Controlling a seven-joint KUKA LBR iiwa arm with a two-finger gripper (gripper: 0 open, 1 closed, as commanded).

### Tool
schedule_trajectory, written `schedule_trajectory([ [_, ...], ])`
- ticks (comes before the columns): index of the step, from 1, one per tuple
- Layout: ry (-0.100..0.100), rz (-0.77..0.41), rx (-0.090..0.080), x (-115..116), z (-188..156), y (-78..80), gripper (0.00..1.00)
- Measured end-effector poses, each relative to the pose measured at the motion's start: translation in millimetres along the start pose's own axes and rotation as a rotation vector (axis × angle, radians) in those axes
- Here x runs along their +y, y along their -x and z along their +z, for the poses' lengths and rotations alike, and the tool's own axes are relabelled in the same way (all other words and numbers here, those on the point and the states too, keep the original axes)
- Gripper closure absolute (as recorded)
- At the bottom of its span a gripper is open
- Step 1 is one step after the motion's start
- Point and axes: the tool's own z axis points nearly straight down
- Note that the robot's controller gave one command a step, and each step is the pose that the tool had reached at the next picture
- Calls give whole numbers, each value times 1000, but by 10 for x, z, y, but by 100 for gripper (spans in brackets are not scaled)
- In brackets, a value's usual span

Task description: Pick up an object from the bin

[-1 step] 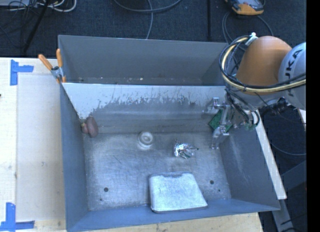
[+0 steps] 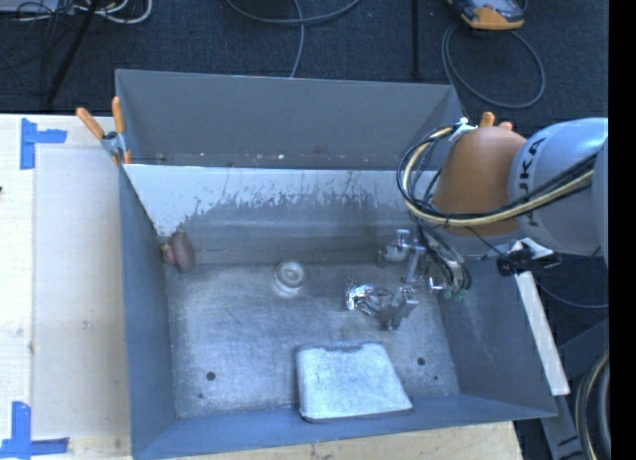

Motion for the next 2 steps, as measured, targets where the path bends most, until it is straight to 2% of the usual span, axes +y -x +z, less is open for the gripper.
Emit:
schedule_trajectory([
  [1,-1,-3,-2,0,-41,16,100],
  [2,0,97,3,235,-565,-257,100],
])
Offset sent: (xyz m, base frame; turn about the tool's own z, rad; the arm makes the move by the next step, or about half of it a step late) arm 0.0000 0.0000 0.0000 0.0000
